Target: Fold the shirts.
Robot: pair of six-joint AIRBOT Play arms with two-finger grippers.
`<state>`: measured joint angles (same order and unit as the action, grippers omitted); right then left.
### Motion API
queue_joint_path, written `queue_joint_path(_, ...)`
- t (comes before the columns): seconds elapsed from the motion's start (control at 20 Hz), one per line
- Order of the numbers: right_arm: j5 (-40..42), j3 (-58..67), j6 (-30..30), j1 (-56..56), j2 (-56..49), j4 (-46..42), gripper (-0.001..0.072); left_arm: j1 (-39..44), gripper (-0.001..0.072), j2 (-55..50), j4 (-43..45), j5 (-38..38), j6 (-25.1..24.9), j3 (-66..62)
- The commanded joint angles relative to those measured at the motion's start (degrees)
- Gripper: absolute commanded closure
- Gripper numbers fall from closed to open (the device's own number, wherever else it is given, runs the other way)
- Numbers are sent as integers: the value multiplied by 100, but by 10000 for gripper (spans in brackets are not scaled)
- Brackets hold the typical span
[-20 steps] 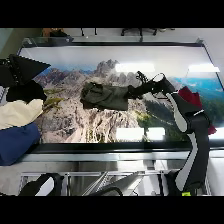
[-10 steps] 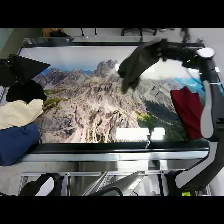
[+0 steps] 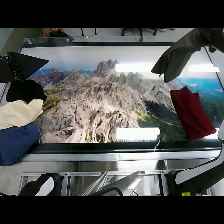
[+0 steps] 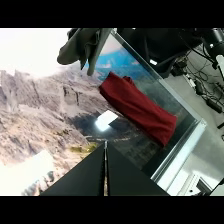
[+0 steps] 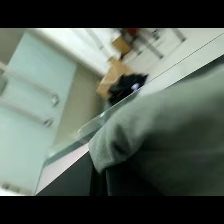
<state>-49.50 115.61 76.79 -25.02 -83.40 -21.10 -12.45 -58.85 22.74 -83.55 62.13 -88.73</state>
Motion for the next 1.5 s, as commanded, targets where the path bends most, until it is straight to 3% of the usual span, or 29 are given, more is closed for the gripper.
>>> queue_joint_path(0.0, 273, 9, 1040, -323, 4, -933, 695, -2, 694, 4, 4, 20, 52, 2)
queue_joint_path(0.2, -455, 4, 2570, -413, 83, -1985, 696, -4, 694, 2, 9, 63, 96, 2)
queue_joint_path(0.5, -1298, -166, 3606, -791, 535, -2940, 698, -2, 694, 2, 15, 50, 94, 2)
queue_joint_path(0.65, -2435, -208, 4028, -1252, 662, -3121, 697, -2, 694, 2, 15, -39, 94, 2)
queue_joint_path(0.75, -3169, -210, 4376, -1506, 848, -3685, 697, -4, 694, 2, 17, -48, 94, 2)
queue_joint_path(1.15, -5348, -247, 4299, -1902, 1309, -5292, 697, -2, 695, 2, 15, -50, 92, 2)
queue_joint_path(1.45, -5595, -1121, 4068, -1893, 1543, -5366, 693, -2, 694, 2, 17, -138, 92, 2)
